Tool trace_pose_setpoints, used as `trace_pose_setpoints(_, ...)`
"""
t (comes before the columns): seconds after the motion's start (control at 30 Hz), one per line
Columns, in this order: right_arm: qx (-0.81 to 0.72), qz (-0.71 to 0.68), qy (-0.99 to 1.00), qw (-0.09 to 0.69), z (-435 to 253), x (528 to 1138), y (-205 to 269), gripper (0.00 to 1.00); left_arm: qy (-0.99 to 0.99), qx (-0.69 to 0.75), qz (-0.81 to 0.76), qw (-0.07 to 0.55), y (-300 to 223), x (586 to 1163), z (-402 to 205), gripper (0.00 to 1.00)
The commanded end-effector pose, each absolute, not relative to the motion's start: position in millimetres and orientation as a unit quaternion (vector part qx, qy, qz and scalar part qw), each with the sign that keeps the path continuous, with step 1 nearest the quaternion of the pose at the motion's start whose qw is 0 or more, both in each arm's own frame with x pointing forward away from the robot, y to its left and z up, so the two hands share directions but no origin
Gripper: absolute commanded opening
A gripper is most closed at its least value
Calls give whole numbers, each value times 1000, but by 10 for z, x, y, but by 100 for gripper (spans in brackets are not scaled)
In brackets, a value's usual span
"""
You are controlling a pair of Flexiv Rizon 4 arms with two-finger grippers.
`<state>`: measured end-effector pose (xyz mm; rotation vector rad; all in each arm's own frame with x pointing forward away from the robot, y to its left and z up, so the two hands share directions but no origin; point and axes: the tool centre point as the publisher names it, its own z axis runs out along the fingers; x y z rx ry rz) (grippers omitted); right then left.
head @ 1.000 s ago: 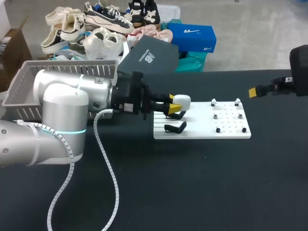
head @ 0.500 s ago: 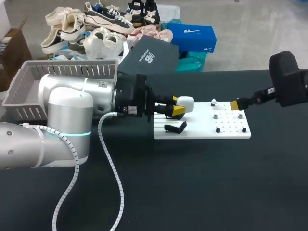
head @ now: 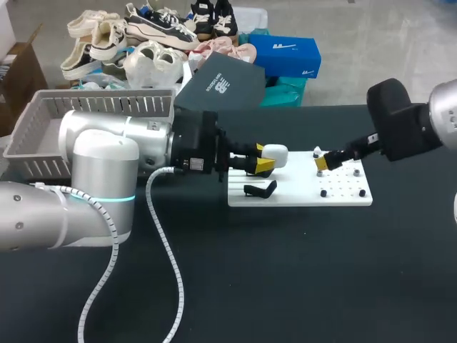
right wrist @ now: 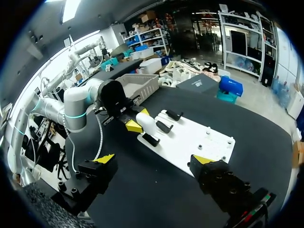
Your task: Pick up each earbud case from the left stands, insert the matching earbuds, close the lid, and place the case in the box.
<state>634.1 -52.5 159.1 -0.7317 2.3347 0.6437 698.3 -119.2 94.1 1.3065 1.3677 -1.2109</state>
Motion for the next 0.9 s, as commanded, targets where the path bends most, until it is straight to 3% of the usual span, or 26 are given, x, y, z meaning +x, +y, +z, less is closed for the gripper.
trace_pose_setpoints(0.03, -281, 252, 881, 284, 1513, 6488, -379, 100, 548, 525, -487, 432, -1198, 7006, 936, 0)
trace_pose_setpoints(0.9, -299, 241, 892, 239, 1263, 6747, -16, 100, 548, 525, -487, 432, -1198, 7006, 936, 0)
